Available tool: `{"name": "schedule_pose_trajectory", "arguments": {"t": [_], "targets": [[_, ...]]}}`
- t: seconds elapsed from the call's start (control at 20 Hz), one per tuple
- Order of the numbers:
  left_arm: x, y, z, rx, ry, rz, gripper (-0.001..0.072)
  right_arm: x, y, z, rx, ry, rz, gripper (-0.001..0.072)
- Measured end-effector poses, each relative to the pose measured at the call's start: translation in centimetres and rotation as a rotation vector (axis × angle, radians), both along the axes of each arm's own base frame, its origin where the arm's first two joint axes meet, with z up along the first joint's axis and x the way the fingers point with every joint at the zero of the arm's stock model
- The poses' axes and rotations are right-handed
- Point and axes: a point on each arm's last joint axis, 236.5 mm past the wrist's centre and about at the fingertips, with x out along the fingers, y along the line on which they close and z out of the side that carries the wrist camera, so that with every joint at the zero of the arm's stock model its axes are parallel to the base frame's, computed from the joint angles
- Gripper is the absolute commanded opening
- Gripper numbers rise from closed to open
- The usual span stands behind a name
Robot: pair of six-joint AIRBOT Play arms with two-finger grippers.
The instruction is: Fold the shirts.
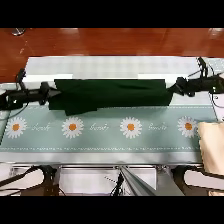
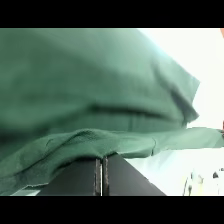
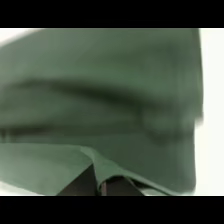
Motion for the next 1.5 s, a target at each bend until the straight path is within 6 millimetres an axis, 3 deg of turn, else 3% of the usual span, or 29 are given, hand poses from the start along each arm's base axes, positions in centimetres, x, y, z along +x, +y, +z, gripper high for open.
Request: {"name": "schedule_pose_trajectory", "arguments": {"t": [0.2, 0.25, 0.3, 0.35, 0.45, 0.6, 0.85, 1.0, 1.05, 1.15, 1.3, 1.35, 1.45, 1.5], "targets": [[5.9, -0.5, -1.0, 0.009, 0.031, 0.0, 0.0029, 4.7, -0.3, -0.7, 0.034, -0.019, -0.038, 0.0026], [6.9, -0.5, -1.7, 0.018, 0.049, -0.005, 0.0173, 5.5, -0.4, -1.3, 0.046, -0.014, -0.046, 0.0256], [7.7, -0.6, -2.4, 0.024, 0.065, -0.007, 0.0597, 6.1, -0.4, -2.0, 0.055, -0.007, -0.055, 0.0601], [8.4, -0.6, -2.8, 0.026, 0.072, -0.01, 0.0701, 6.7, -0.5, -2.7, 0.064, 0.0, -0.067, 0.0618], [9.1, -0.1, -3.2, 0.034, 0.088, -0.021, 0.07, 7.3, -0.8, -3.6, 0.077, 0.006, -0.077, 0.0618], [8.8, 4.4, -2.7, 0.079, 0.154, 0.015, 0.07, 7.5, -3.6, -3.7, 0.081, 0.001, -0.123, 0.0617], [1.9, 15.3, -1.9, 0.272, 0.333, 0.119, 0.07, 4.3, -8.7, -4.5, 0.105, 0.087, -0.152, 0.0617], [-1.3, 16.7, -0.7, 0.323, 0.293, 0.189, 0.07, 3.2, -8.4, -5.8, 0.136, 0.145, -0.128, 0.0617], [-1.9, 16.4, -0.4, 0.33, 0.258, 0.205, 0.07, 2.9, -7.9, -6.4, 0.145, 0.163, -0.116, 0.0617], [-2.9, 13.7, 0.2, 0.303, 0.186, 0.194, 0.07, 2.8, -6.0, -7.2, 0.178, 0.192, -0.083, 0.0617], [-3.9, 8.6, 0.3, 0.246, 0.113, 0.128, 0.07, 3.1, -2.6, -8.0, 0.231, 0.215, -0.028, 0.0612], [-4.1, 6.7, 0.2, 0.233, 0.1, 0.093, 0.07, 3.2, -1.4, -8.1, 0.246, 0.218, -0.012, 0.053], [-4.3, 3.5, 0.0, 0.216, 0.083, 0.025, 0.0685, 3.2, 0.2, -8.7, 0.243, 0.227, 0.022, 0.002], [-4.3, 1.9, -0.2, 0.213, 0.074, -0.008, 0.0428, 3.2, 0.9, -8.6, 0.25, 0.227, 0.033, 0.0019]]}}
